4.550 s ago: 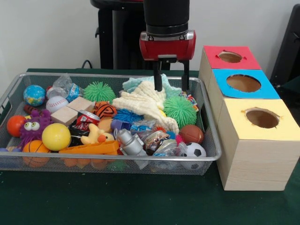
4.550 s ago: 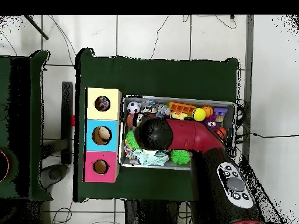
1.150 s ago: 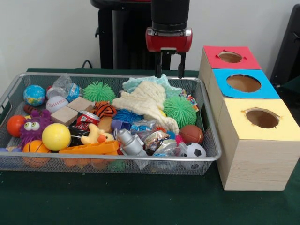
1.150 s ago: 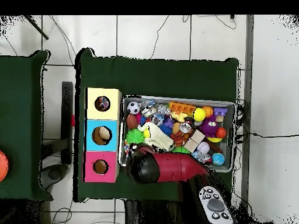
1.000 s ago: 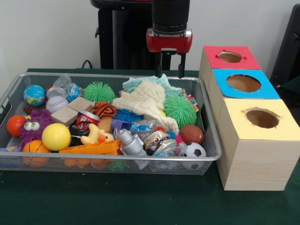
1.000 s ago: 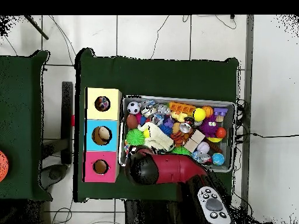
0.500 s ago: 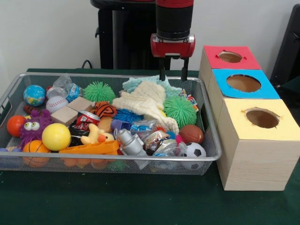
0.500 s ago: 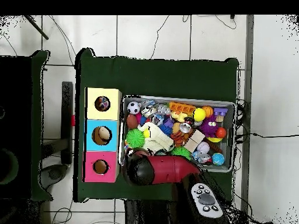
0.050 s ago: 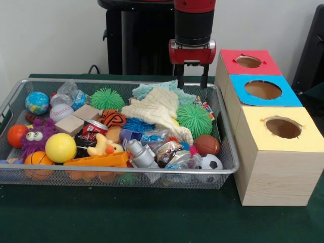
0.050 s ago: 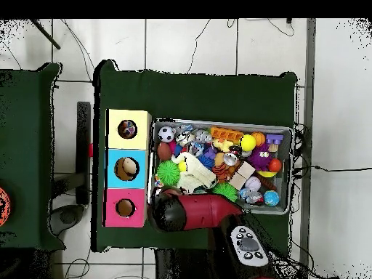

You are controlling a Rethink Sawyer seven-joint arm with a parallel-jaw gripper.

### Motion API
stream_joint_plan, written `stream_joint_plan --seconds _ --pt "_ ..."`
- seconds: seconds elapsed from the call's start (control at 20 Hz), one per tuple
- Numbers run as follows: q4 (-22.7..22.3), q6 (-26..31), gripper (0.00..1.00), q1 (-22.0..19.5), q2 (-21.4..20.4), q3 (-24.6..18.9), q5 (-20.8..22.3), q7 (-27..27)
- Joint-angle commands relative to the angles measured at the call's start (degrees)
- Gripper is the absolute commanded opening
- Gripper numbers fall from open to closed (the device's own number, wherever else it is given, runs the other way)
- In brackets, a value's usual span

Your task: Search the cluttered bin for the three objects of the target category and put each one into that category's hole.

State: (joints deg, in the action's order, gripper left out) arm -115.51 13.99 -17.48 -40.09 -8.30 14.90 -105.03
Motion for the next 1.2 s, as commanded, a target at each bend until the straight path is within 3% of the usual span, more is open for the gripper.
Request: stream_joint_plan --seconds 0.05,0.55,1.2 --pt "3.7 -4.4 1.0 0.2 3.5 -0.2 -1.0 -8.3" --pt "7.3 -7.1 1.0 0.6 8.4 0.3 -0.9 -7.8" --pt "6.2 -5.6 1.0 3.1 6.2 0.8 -3.7 -9.7"
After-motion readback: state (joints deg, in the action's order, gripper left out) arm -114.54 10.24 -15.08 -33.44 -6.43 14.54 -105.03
